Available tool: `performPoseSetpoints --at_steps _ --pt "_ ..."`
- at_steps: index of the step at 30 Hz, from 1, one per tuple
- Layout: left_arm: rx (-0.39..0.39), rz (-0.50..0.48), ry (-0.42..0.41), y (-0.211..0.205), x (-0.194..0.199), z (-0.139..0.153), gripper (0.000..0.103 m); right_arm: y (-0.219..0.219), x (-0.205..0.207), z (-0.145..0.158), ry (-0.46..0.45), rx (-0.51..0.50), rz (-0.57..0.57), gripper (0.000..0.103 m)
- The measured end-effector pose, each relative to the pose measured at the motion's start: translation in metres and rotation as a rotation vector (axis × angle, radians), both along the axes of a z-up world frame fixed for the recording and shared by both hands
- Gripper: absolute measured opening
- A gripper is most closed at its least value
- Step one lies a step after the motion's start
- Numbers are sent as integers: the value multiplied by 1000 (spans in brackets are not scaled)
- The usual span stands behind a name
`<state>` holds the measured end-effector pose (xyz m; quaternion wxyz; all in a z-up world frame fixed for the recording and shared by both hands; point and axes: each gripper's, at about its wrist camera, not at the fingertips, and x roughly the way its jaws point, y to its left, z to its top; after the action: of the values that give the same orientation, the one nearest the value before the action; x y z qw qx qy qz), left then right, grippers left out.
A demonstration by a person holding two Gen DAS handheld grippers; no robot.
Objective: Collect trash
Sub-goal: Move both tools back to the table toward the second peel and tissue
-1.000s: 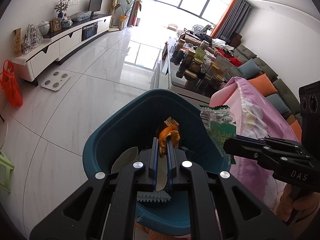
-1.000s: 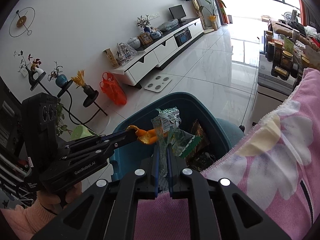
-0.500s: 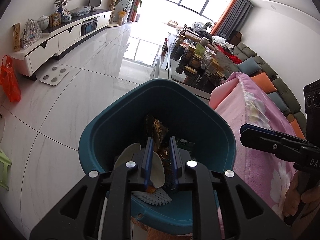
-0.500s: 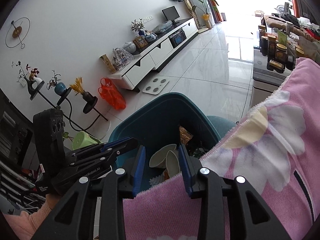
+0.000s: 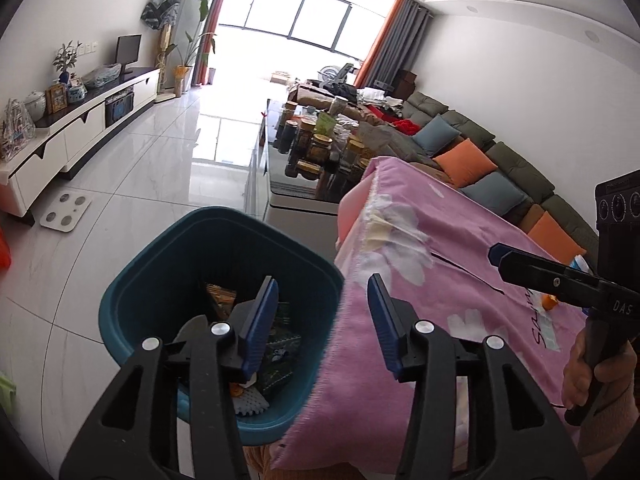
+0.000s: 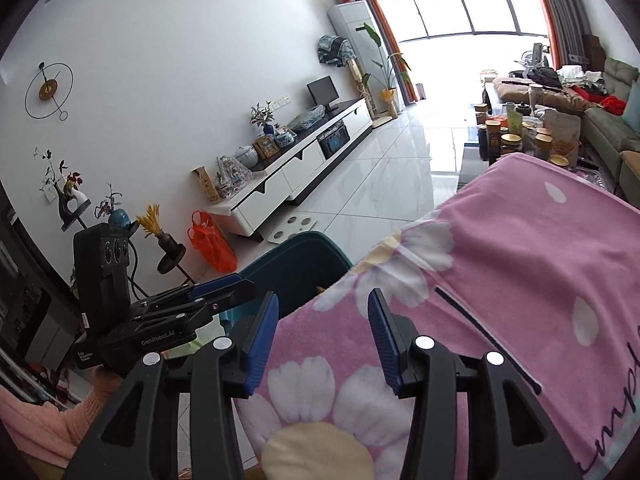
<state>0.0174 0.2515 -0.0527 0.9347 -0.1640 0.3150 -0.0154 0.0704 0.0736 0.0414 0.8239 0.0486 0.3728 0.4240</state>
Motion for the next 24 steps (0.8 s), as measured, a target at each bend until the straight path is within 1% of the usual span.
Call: performPoseSetpoints --at_steps 3,7,12,16,18,20,24 --pt "14 -107 -14 -38 7 7 48 -43 -5 0 -13 -4 -101 46" --pt "26 -250 -12 -94 22 11 49 -98 -9 -5 -6 -18 -245 46" --pt "23 -397 -6 -162 40 12 49 -162 -15 -12 0 -31 -419 47" --pt "31 -487 17 -209 55 10 49 -213 -10 -20 12 -39 -540 50" --pt "31 -530 31 -234 62 7 49 -237 -6 -24 25 -37 -592 50" --pt "36 -563 50 -257 70 3 49 -258 -1 -29 24 -44 -636 52" --pt "55 -622 63 -296 85 0 49 -286 9 -35 32 -50 -698 53"
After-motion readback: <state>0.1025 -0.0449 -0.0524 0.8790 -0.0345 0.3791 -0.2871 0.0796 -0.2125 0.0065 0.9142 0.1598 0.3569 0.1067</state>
